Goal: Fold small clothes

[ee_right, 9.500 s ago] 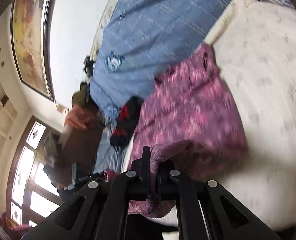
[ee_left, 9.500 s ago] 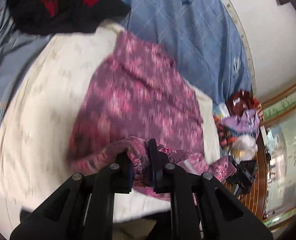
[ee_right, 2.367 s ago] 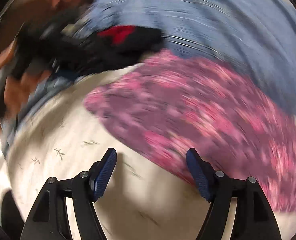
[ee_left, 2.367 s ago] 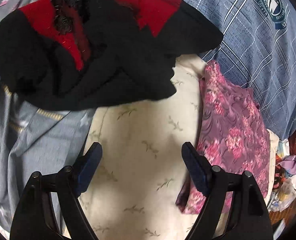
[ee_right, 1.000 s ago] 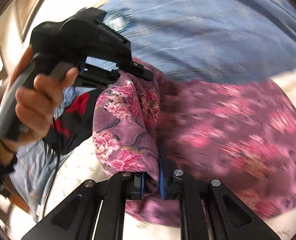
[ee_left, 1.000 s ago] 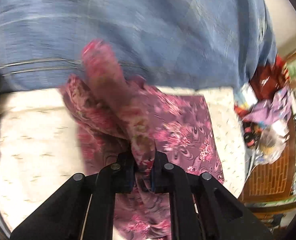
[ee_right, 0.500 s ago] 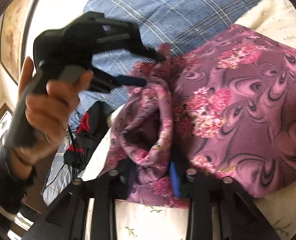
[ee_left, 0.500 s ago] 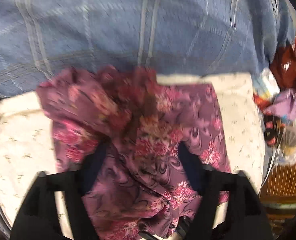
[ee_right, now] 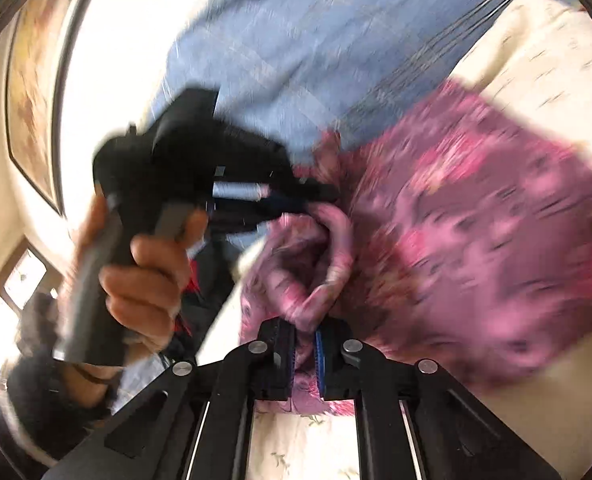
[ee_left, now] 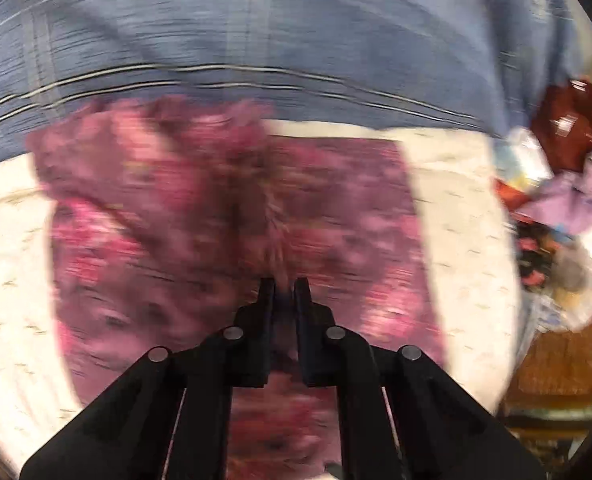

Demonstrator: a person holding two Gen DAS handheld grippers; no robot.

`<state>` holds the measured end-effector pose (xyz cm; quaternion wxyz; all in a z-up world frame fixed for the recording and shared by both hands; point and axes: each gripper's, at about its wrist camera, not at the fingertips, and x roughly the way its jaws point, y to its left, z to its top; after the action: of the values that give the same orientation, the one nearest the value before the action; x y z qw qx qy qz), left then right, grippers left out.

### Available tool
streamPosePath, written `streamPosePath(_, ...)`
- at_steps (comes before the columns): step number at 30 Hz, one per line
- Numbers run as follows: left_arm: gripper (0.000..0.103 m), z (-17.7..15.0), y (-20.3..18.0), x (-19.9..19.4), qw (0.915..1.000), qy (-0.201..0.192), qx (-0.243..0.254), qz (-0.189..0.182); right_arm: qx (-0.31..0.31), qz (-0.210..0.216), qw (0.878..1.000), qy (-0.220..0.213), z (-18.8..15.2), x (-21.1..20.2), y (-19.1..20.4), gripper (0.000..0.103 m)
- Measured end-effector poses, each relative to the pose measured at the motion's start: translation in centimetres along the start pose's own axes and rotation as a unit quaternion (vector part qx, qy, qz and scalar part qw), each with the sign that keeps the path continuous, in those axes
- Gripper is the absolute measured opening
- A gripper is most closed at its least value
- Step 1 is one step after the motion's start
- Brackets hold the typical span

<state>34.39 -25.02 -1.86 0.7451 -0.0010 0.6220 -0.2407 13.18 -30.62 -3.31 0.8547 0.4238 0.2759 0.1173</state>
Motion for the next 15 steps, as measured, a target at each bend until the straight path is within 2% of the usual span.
streamPosePath(1, 0.008, -0.1, -0.6, 0.4, 1.0, 0.001, 0.008, 0.001, 0.006, -0.004, 1.0, -0.008, 0.1, -1.2, -0.8, 0.007)
streamPosePath(3, 0.008, -0.2, -1.5, 2.5, 0.9991, 0.017, 0.02, 0.033, 0.012, -0.034, 0.999, 0.0, -0.4, -1.5, -2.4, 0.009)
streamPosePath(4, 0.008, -0.5, -1.6, 3.2, 0.9987, 0.029, 0.017, 0.037, 0.016, -0.055, 0.998, 0.012, -0.7, -1.1, -3.4, 0.002)
streamPosePath(5, 0.009, -0.6, -1.6, 3.8, 0.9986, 0.036, 0.011, 0.037, 0.028, -0.063, 0.998, 0.014, -1.1, -0.9, -4.3, 0.0)
streamPosePath(7, 0.014, -0.9, -0.8, 2.9, 0.9995, 0.025, -0.015, 0.013, 0.034, -0.048, 0.998, 0.002, -0.8, -1.3, -4.4, 0.003)
streamPosePath(8, 0.016, -1.0, 0.0, 1.8, 0.9993, 0.016, -0.032, -0.012, 0.027, -0.052, 0.998, 0.005, -0.9, -1.2, -4.3, 0.003)
streamPosePath(9, 0.024, -1.3, 0.9, 0.2, 0.9982, -0.001, -0.05, -0.033, 0.022, -0.055, 0.998, 0.004, -1.0, -1.0, -4.2, 0.004)
streamPosePath(10, 0.037, -1.6, 1.8, -1.2, 0.9973, -0.019, -0.058, -0.04, 0.018, -0.053, 0.998, 0.001, -1.1, -1.2, -4.1, 0.007)
streamPosePath(11, 0.045, -1.9, 2.6, -2.6, 0.9964, -0.039, -0.064, -0.04, 0.019, -0.049, 0.999, 0.002, -1.1, -1.2, -4.2, 0.007)
streamPosePath(12, 0.061, -2.6, 3.9, -4.6, 0.9947, -0.072, -0.07, -0.021, 0.021, -0.043, 0.999, 0.001, -1.3, -1.3, -4.3, 0.007)
streamPosePath(13, 0.066, -3.0, 4.6, -5.6, 0.9935, -0.087, -0.072, -0.006, 0.026, -0.033, 0.999, -0.002, -1.2, -1.4, -4.6, 0.007)
streamPosePath(15, 0.066, -4.8, 6.4, -6.9, 0.9911, -0.105, -0.074, 0.036, 0.033, -0.019, 0.999, -0.005, -1.2, -1.7, -4.8, 0.008)
